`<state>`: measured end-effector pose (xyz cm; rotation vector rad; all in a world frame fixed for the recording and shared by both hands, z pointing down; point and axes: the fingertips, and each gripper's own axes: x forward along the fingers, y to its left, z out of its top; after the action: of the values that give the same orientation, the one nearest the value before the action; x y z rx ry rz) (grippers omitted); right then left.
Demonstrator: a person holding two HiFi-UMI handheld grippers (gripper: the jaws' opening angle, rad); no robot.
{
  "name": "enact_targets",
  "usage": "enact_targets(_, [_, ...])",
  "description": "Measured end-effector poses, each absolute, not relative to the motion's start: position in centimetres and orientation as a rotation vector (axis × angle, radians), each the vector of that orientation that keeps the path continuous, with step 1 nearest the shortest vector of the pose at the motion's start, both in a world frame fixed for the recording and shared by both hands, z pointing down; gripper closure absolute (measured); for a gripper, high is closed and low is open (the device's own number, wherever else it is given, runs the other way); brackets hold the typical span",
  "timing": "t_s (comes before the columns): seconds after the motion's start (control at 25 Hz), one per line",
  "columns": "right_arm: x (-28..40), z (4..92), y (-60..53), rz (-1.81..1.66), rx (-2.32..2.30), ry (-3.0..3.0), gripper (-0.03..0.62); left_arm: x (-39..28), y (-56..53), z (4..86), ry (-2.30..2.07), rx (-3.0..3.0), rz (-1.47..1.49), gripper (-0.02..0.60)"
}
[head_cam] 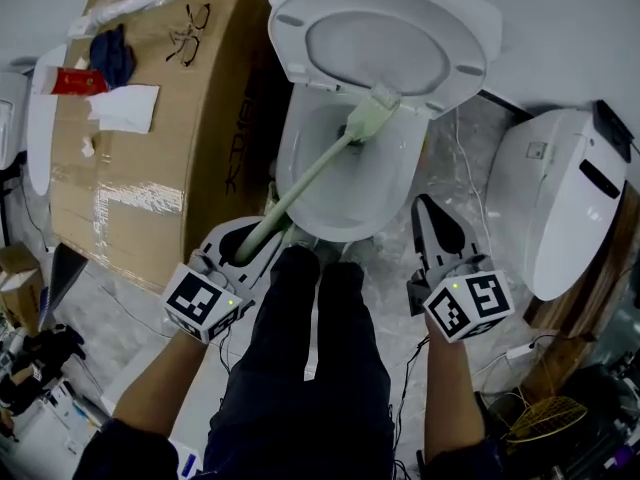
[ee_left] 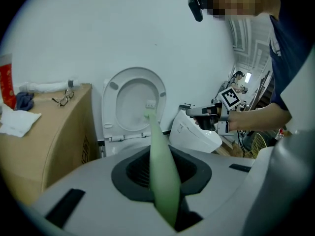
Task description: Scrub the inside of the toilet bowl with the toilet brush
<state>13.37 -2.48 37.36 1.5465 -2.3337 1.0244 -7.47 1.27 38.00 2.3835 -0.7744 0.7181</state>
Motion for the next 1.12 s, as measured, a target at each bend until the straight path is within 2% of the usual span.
enact_targets(0.6, [11.3,48.6,-2.7,1.049,1.411,-2.283,0.591,-9.6,1.2,53.6,-0.777,2.265,0.912,0.495])
enact_targets(1.12, [11.6,54.3,-2.1,1.078,1.317,-2.227,0.591,-10.5,1.0,61.6,-0.776,2.175,1.073,0.495])
